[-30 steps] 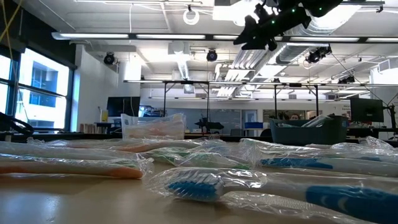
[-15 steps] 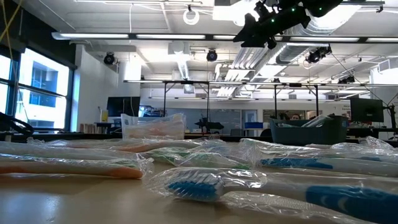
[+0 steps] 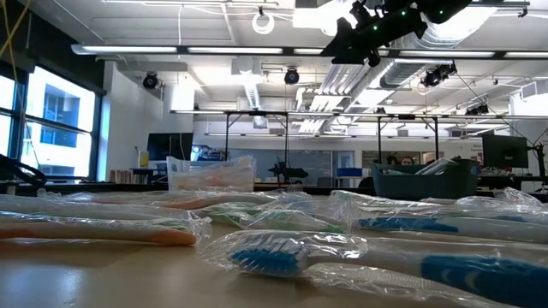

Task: Pick & Place Toothbrushes
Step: Put the green toothbrush into the blue bin

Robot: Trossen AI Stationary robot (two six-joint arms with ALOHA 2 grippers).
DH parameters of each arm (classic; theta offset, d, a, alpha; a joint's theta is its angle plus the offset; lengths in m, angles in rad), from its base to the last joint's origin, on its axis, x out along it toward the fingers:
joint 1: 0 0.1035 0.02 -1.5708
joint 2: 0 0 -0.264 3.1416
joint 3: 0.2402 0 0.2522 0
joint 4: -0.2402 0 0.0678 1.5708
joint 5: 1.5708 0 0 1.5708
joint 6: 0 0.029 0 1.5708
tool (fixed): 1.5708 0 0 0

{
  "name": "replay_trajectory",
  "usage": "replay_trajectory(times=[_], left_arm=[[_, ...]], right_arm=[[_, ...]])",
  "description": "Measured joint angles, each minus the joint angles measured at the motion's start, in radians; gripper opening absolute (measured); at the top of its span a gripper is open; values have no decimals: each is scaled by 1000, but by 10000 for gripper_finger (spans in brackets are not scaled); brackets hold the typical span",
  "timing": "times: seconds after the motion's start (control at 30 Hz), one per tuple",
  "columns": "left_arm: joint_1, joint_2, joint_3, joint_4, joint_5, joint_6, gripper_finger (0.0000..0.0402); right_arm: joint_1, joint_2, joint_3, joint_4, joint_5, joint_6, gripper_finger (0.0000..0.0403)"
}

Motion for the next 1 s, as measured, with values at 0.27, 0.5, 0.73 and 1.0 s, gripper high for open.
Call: replay_trajectory(times=[0.27, 0.5, 0.73, 1.0], left_arm=[[0, -18, 29, -2, -12, -58, 117], [18, -59, 61, -17, -31, -64, 117], [133, -89, 63, -29, -30, 44, 117], [309, -87, 63, -28, -29, 310, 117]], right_arm=[[0, 0, 0, 0, 0, -28, 265], [0, 0, 0, 8, 0, -47, 265], [0, 0, 0, 38, 0, -57, 265], [0, 0, 0, 37, 15, -106, 265]])
